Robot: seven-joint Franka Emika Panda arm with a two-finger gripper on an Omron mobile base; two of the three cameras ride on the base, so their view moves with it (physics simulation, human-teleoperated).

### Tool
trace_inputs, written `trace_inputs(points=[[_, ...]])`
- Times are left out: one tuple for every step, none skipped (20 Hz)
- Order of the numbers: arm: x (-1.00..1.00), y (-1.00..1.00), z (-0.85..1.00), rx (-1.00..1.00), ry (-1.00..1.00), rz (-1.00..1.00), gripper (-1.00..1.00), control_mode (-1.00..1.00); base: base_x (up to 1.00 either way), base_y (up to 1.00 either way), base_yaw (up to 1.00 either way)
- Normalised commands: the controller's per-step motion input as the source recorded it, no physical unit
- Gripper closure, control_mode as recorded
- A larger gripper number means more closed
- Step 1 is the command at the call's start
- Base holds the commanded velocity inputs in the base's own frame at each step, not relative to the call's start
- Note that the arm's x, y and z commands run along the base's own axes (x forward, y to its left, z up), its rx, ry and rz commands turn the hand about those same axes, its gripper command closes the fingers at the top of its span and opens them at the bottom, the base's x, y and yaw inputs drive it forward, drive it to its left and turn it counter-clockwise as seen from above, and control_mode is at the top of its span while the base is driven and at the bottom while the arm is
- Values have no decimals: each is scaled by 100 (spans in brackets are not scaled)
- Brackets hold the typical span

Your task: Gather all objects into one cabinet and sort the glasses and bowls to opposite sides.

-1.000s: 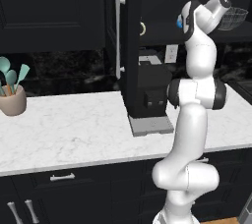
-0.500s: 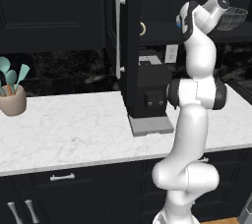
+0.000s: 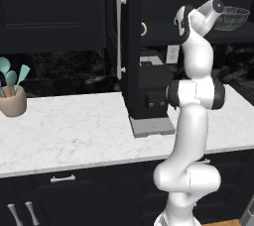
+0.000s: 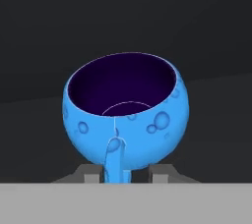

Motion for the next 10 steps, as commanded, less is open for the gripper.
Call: trace_inputs(points=[[22,0,0,-2,-3,0,100,-100,0,0,0],[4,-1,0,0,-5,0,100,-100,0,0,0],[0,-1,0,0,-5,0,100,-100,0,0,0],[-8,0,0,0,-7,0,100,-100,0,0,0],[-30,0,0,0,-11,0,100,-100,0,0,0],[-51,0,0,-1,-12,0,100,-100,0,0,0],[-61,0,0,-1,-11,0,100,-100,0,0,0],[-71,0,0,0,-11,0,100,-100,0,0,0],[-89,5,0,0,-10,0,100,-100,0,0,0],[-86,4,0,0,-9,0,100,-100,0,0,0]])
